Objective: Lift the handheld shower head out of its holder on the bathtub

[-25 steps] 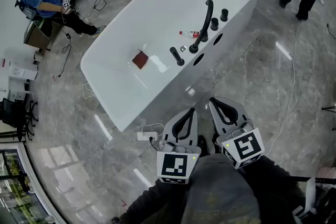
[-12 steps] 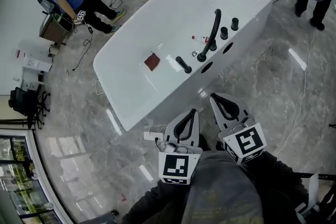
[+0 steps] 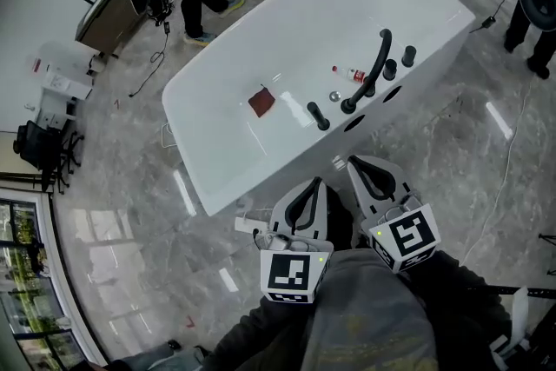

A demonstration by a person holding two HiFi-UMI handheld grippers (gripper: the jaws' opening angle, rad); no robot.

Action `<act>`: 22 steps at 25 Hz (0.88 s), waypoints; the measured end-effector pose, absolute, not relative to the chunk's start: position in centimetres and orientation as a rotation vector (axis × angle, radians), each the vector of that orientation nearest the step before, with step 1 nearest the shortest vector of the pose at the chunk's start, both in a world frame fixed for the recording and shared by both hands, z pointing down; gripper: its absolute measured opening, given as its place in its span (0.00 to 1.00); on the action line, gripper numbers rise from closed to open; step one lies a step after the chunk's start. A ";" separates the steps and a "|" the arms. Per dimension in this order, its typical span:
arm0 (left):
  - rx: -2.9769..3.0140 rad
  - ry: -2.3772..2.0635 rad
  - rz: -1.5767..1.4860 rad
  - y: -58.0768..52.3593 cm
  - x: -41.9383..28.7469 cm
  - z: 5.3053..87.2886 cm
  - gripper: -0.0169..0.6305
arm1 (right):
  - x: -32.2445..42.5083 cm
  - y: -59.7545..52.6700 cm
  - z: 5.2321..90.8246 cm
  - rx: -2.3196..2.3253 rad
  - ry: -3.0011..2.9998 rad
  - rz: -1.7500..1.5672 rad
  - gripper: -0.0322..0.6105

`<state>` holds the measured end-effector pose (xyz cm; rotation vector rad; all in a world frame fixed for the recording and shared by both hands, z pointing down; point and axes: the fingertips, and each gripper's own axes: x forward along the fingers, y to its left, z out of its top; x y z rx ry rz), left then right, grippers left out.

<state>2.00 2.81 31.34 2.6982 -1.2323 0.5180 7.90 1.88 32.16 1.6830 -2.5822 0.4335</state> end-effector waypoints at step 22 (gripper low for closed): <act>2.580 -1.214 0.397 -11.5 -3.5 34.7 0.03 | 1.8 -12.0 34.8 1.565 -2.532 0.421 0.06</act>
